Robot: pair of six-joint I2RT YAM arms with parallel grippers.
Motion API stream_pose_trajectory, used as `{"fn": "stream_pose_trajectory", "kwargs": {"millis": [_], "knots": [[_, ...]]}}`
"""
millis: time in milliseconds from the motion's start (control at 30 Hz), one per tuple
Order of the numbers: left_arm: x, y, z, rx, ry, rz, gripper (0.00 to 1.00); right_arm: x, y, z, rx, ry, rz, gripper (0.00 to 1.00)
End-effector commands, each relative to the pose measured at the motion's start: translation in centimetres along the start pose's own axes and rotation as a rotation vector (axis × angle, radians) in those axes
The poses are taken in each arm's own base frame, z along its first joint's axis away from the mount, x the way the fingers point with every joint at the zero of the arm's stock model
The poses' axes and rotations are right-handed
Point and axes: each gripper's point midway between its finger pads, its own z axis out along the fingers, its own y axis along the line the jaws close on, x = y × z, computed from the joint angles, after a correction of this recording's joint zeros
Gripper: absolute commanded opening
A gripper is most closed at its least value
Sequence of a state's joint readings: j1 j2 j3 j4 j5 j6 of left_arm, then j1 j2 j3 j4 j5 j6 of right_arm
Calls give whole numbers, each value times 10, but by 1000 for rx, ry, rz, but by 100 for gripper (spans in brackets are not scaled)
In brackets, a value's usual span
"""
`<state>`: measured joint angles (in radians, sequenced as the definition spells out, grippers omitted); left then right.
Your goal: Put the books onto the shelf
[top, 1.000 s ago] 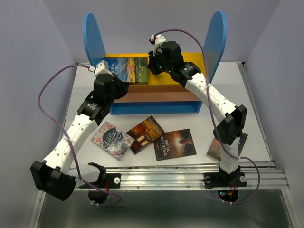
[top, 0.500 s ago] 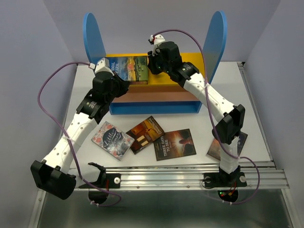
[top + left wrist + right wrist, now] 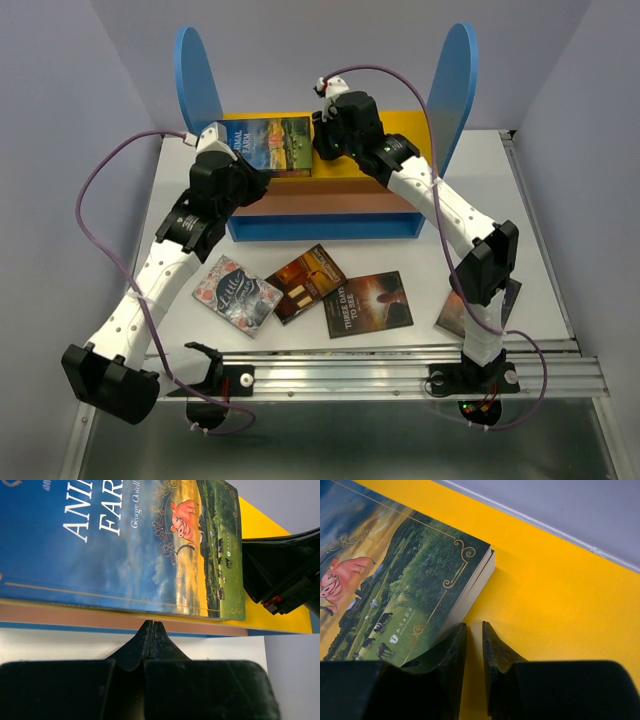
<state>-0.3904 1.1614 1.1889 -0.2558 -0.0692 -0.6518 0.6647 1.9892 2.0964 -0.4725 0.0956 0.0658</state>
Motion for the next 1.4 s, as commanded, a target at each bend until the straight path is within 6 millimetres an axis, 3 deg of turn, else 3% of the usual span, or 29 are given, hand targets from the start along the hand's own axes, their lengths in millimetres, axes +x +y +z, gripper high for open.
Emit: {"fn": "stream_pose_trajectory", "kwargs": {"millis": [0, 167, 633, 1367], "knots": [[-18, -4, -22, 21, -70, 2, 0, -36, 17, -26, -47, -104, 3, 25], [-32, 8, -35, -35, -128, 1, 0, -36, 20, -31, -48, -104, -4, 25], [-43, 39, -36, -154, -156, -3, 0, -35, 25, -36, -61, -103, -13, 25], [-71, 51, -33, -211, -215, 4, 0, -25, 36, -39, -91, -82, -36, 25]]}}
